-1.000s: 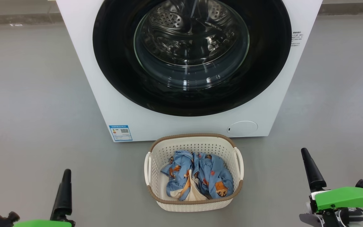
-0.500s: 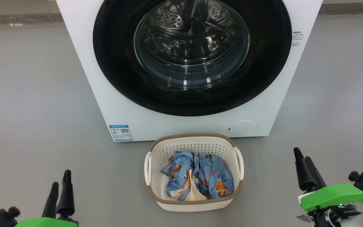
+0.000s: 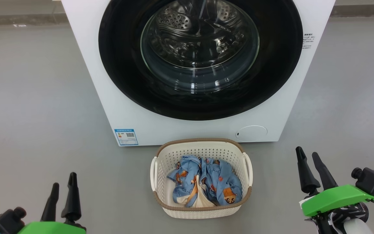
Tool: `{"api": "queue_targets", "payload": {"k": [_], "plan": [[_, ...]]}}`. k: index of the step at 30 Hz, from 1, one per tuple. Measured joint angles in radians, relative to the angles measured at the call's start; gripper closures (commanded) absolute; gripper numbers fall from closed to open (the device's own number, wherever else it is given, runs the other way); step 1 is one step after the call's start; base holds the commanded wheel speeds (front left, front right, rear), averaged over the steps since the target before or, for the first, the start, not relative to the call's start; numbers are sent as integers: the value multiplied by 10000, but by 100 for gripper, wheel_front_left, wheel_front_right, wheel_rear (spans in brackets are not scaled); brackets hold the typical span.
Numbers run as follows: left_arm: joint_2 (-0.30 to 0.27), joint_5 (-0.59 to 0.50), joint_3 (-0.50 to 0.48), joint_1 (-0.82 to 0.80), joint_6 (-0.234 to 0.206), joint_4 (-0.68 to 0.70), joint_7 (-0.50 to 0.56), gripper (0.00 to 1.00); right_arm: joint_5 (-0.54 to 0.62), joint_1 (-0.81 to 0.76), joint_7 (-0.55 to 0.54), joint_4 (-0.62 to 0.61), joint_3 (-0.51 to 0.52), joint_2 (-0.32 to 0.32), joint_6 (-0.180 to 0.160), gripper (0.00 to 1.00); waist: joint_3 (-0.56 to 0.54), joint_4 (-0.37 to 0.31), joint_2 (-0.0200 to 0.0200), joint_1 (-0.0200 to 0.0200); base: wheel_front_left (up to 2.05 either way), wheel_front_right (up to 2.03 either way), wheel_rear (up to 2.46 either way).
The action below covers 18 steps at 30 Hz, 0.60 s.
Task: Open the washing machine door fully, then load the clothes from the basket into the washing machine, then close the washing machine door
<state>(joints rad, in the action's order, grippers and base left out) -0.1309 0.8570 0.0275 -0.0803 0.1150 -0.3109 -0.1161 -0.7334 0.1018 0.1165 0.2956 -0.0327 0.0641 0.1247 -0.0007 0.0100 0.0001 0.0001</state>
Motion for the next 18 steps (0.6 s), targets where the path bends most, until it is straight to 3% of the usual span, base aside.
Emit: {"api": "queue_targets", "payload": {"k": [18], "plan": [[-58,-1931,190,-128,88,0,-529,0,2077,241,527,15,-512,67,0,0,-15,3,0,0,0,0,0]]}}
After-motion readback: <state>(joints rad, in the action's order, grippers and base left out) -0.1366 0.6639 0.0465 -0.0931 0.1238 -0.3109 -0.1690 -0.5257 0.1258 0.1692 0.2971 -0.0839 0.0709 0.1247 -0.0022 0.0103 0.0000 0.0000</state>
